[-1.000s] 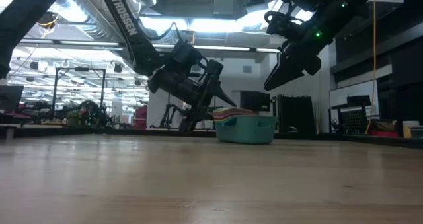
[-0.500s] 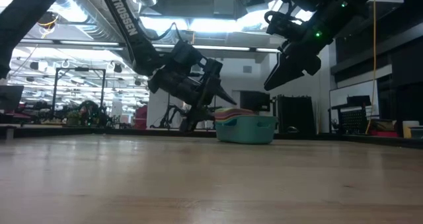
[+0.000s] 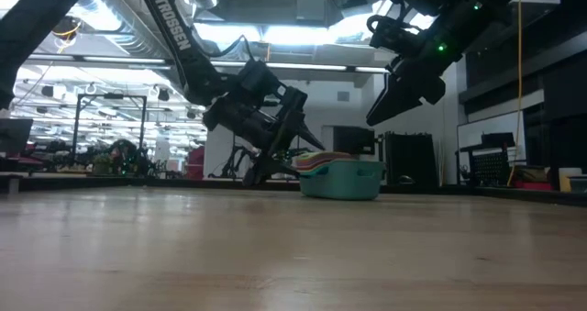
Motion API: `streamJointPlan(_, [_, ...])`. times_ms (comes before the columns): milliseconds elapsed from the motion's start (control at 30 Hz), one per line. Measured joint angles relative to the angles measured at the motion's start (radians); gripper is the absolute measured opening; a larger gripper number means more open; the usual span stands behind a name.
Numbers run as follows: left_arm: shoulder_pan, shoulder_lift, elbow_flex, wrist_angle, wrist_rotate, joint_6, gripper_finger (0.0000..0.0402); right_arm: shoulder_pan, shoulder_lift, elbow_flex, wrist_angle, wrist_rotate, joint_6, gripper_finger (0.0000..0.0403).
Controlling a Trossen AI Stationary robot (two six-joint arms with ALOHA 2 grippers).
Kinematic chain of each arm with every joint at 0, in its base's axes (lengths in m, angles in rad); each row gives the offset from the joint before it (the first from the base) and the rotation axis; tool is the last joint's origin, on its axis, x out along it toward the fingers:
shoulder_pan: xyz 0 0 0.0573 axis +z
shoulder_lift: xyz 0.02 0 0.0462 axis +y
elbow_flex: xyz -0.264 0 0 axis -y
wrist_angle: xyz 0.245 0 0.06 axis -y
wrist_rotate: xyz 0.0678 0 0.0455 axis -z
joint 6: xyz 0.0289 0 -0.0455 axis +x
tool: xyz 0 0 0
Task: Nest measuring cups in basket
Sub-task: Put the nested measuring cups into the green bin
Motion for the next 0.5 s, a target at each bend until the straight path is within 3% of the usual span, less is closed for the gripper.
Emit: streamJointPlan(500, [0.020, -0.033, 0.001, -0.024, 0.068, 0.003, 0.0235, 0.000, 0.000, 0.000, -0.006, 0.000, 0.002, 0.0182])
